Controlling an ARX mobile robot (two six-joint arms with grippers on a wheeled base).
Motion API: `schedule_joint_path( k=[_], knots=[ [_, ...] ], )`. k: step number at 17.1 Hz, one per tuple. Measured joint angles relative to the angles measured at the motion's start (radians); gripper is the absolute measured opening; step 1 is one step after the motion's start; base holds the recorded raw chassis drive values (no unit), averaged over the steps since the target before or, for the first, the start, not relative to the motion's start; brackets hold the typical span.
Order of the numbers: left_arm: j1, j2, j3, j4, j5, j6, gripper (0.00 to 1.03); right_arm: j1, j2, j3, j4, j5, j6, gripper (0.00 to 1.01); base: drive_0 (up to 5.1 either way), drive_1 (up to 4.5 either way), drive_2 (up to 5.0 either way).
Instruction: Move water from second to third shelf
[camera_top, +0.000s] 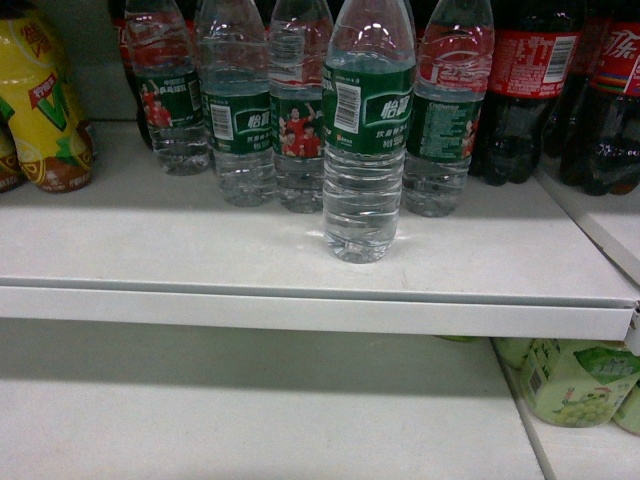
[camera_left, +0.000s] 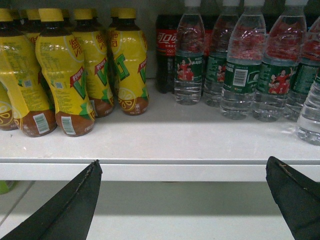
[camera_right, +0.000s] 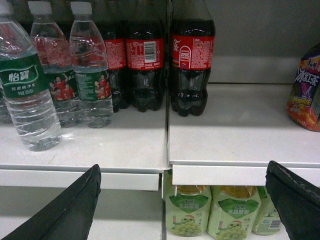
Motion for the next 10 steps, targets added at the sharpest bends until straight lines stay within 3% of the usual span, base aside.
schedule_joint_path(
  k=[6, 7, 10],
  knots=[
    [0.0, 0.0, 0.0, 0.0, 0.0, 0.0, 0.98, 0.0, 0.0, 0.0, 0.0, 0.0, 0.0, 0.98, 0.0, 0.0, 0.0],
    [0.0, 0.0, 0.0, 0.0, 0.0, 0.0, 0.98, -0.023, 0.024, 0.029, -0.105, -0.069, 0.027, 0.98, 0.0, 0.0, 0.0],
    [0.0, 0.0, 0.0, 0.0, 0.001, 0.0, 0.98, -0.061, 0.168, 0.088, -0.188, -0.175, 0.08, 0.98, 0.0, 0.0, 0.0]
  ],
)
